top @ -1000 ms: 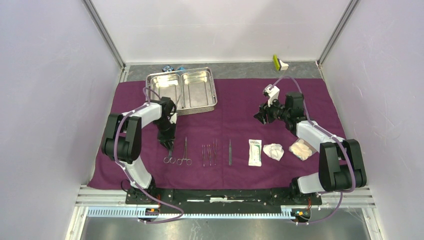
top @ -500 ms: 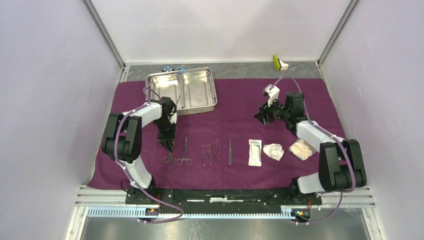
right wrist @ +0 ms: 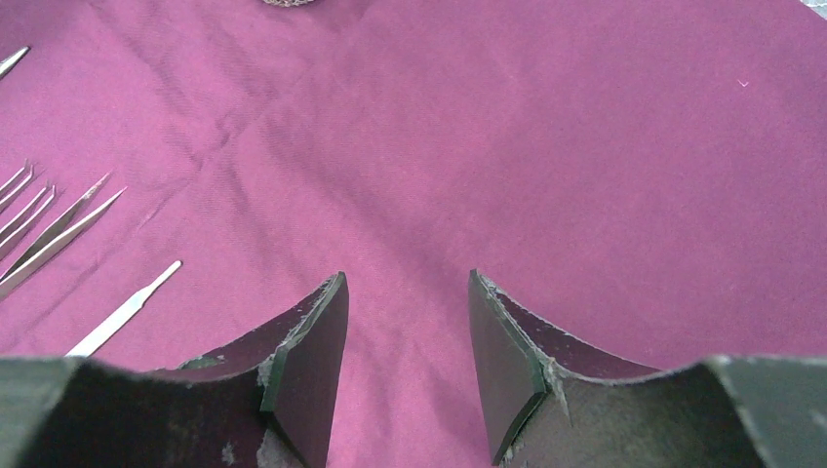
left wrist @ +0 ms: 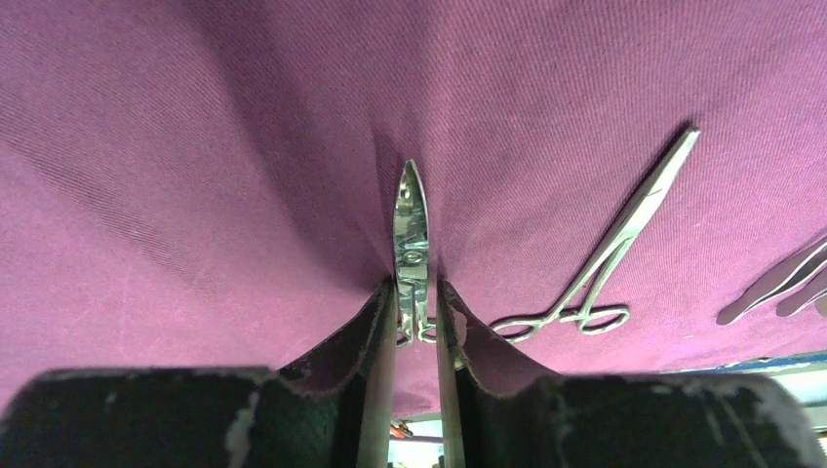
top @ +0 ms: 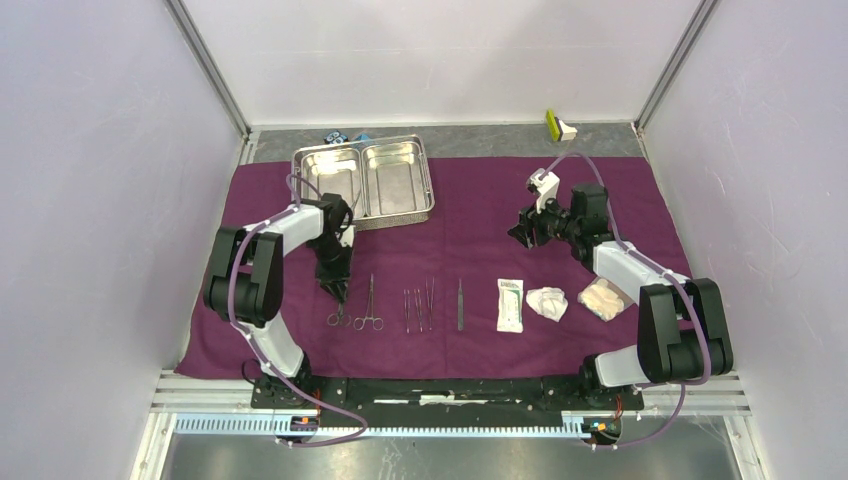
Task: Open and lay out the surgical kit
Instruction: Place the medical item in the surgical kit.
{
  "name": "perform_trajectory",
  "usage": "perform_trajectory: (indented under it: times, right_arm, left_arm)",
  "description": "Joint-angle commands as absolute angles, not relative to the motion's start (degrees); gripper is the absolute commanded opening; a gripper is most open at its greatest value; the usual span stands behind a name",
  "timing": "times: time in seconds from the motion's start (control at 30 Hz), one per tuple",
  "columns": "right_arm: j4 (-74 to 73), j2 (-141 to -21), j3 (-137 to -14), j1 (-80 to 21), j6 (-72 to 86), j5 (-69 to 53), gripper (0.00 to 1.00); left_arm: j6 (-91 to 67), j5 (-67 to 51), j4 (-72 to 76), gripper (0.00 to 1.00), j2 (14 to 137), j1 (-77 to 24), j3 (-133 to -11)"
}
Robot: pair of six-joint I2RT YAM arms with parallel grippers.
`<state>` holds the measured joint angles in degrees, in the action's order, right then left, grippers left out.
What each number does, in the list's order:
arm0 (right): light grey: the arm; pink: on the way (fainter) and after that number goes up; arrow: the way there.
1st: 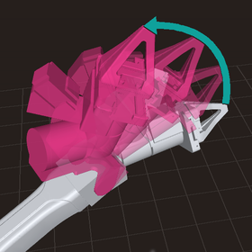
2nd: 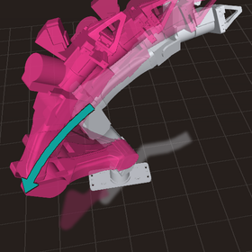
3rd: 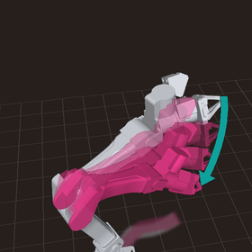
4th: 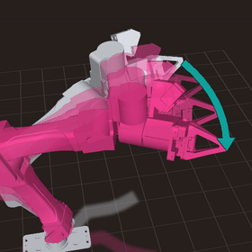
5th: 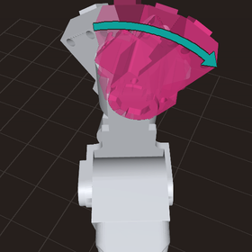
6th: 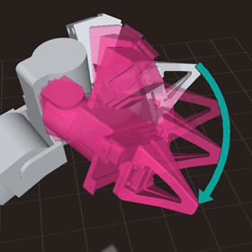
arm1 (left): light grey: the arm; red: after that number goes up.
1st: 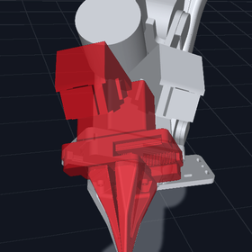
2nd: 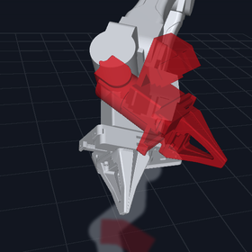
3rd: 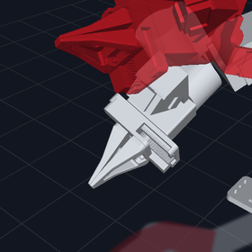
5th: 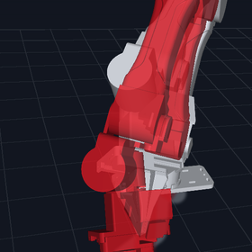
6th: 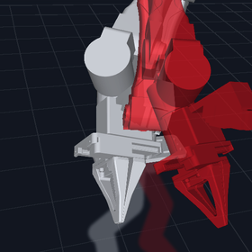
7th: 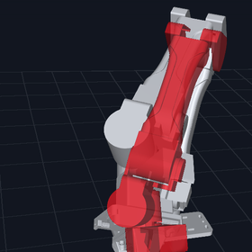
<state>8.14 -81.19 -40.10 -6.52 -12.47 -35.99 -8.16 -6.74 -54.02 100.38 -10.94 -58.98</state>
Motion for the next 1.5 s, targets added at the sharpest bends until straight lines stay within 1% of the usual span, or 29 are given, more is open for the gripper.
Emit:
perform_trajectory:
  times: [0.0,0.2,0.33,0.43,0.53,0.57,0.83,1.0,1.17,1.33,1.47]
  right_arm:
    - [10.1,-80.3,-40.5,-6.1,-12.7,-36.7,0.55]
    - [9.7,-80.4,-40.8,-6.2,-13.1,-36.5,0.55]
    - [9.6,-80.5,-40.6,-6.2,-13.4,-36.2,0.55]
    - [9.7,-80.7,-40.6,-6.1,-13.3,-36.2,0.55]
    - [9.5,-81.0,-40.9,-6.2,-13.2,-36.4,0.55]
    - [9.5,-80.9,-40.9,-6.1,-13.2,-36.4,0.55]
    - [9.7,-79.5,-40.3,-6.1,-13.5,-36.1,0.55]
    - [9.8,-77.5,-39.7,-6.1,-14.1,-36.1,0.55]
    - [10.3,-74.4,-38.8,-6.0,-14.7,-36.0,0.55]
    - [11.2,-71.9,-37.5,-6.1,-15.6,-35.7,0.55]
    - [11.8,-71.1,-36.7,-6.1,-16.1,-35.7,0.55]
  left_arm:
    - [-6.0,-8.5,-54.7,0.28,98.4,-10.5,-60.2]
    - [-5.9,-8.6,-55.4,0.27,98.8,-10.6,-60.5]
    - [-6.0,-8.4,-55.6,0.29,97.2,-10.6,-60.6]
    - [-6.2,-7.9,-56.1,0.34,96.1,-10.5,-60.8]
    - [-6.3,-7.6,-56.3,0.43,95.6,-10.5,-60.8]
    - [-6.3,-7.5,-56.3,0.45,95.4,-10.6,-60.8]
    - [-6.1,-7.5,-56.9,0.45,93.7,-10.5,-64.7]
    - [-5.0,-9.3,-54.9,0.52,93.2,-10.5,-68.4]
    - [-3.3,-8.3,-50.4,0.57,92.4,-10.5,-68.4]
    - [-2.4,-6.7,-46.6,0.57,93.5,-10.5,-66.9]
    - [-1.9,-5.4,-45.3,0.52,95.4,-10.3,-66.8]
